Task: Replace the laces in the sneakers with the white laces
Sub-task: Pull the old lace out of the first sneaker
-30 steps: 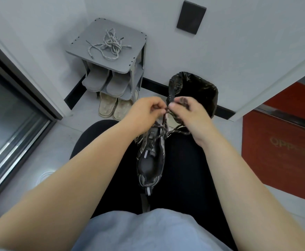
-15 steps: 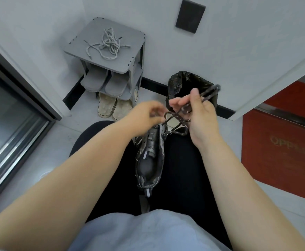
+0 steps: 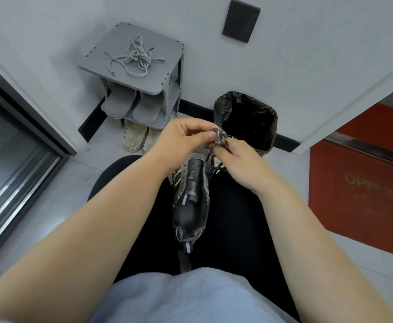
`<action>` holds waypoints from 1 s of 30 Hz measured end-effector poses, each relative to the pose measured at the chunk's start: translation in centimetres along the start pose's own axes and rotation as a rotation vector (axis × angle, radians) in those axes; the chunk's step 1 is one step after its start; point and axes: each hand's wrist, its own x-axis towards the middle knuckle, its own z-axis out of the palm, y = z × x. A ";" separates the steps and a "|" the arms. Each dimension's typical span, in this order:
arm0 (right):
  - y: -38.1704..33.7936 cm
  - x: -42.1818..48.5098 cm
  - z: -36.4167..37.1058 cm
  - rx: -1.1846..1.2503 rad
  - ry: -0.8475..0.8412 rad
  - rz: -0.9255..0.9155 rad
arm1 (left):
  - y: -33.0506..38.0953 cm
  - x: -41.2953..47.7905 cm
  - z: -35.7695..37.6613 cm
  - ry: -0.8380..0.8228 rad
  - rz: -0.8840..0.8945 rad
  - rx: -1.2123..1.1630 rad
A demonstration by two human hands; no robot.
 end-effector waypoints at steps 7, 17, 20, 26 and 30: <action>0.7 0.2 0.5 0.156 0.194 -0.014 | -1.0 0.2 -0.4 -0.059 -0.063 0.296; 1.1 -0.5 -1.3 0.699 0.356 0.155 | -2.9 0.4 0.4 -0.310 -0.175 0.851; 1.2 -0.8 -1.3 0.678 0.287 0.207 | -2.9 0.4 0.8 -0.223 -0.167 0.744; 1.6 -0.3 -1.1 0.387 0.287 0.223 | -2.2 -0.4 1.1 -0.232 -0.206 0.621; 1.4 -0.4 -1.3 -0.112 -0.022 0.150 | -1.9 -0.5 1.1 -0.108 -0.183 0.631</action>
